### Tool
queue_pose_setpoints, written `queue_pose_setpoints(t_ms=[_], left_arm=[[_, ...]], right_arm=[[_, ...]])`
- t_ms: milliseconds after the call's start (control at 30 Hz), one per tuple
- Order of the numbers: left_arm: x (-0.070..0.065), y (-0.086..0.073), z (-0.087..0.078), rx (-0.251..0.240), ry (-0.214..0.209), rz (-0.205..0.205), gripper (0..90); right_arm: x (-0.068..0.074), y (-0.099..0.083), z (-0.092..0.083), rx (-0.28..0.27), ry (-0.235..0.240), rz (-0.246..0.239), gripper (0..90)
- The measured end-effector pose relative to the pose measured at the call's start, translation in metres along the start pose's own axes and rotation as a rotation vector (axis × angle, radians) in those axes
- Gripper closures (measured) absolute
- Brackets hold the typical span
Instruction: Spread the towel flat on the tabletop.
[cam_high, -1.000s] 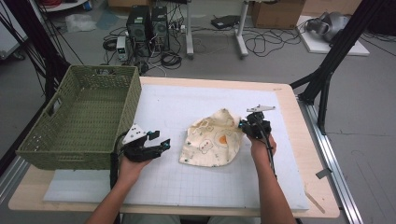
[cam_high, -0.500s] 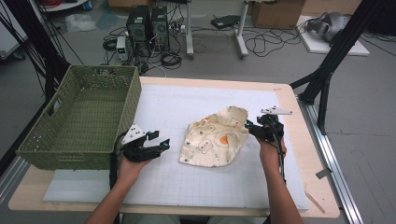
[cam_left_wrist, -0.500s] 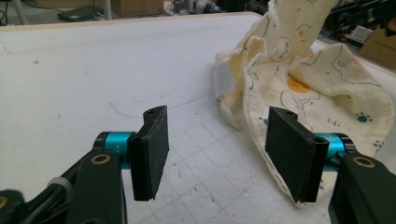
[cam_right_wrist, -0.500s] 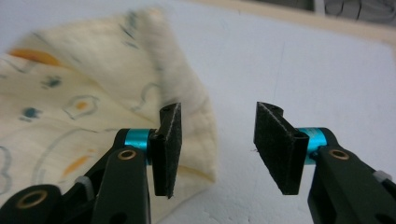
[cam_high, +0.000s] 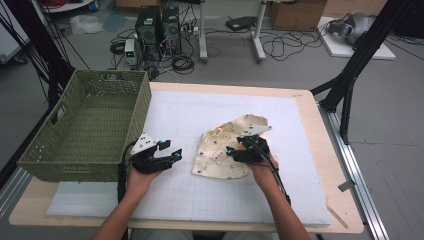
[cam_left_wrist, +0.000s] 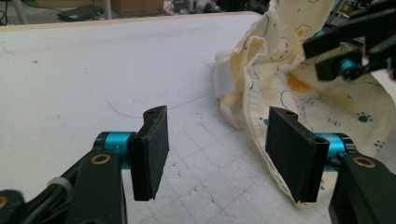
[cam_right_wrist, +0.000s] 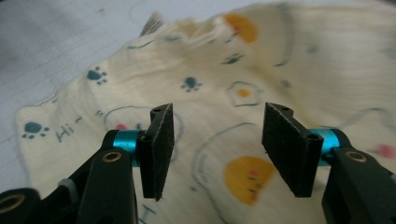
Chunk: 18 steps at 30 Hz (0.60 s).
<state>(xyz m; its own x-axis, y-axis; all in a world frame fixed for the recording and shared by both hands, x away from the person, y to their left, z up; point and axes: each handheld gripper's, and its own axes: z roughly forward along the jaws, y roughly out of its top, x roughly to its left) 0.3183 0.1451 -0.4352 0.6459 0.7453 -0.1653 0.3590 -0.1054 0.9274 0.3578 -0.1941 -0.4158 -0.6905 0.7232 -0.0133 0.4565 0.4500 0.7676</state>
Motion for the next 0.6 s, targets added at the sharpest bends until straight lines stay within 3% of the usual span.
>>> queue_pose_setpoints(t_ms=[133, 233, 367, 433, 600], left_arm=[[0.0, 0.0, 0.0, -0.001, -0.001, -0.001, 39.7], [0.0, 0.0, 0.0, -0.004, 0.002, -0.002, 39.7], [0.0, 0.0, 0.0, -0.003, 0.002, -0.003, 39.7], [0.001, 0.0, 0.0, -0.001, 0.002, -0.002, 39.7], [0.001, 0.0, 0.0, -0.001, 0.003, -0.003, 39.7]], right_arm=[[0.013, -0.002, 0.024, 0.06, 0.059, -0.028, 48.6], [0.019, -0.005, 0.035, 0.099, 0.084, -0.047, 59.2], [0.023, -0.007, 0.033, 0.086, 0.137, -0.048, 85.5], [0.027, -0.007, 0.031, 0.091, 0.137, -0.068, 87.5], [0.036, -0.012, 0.026, 0.092, 0.207, -0.071, 87.7]])
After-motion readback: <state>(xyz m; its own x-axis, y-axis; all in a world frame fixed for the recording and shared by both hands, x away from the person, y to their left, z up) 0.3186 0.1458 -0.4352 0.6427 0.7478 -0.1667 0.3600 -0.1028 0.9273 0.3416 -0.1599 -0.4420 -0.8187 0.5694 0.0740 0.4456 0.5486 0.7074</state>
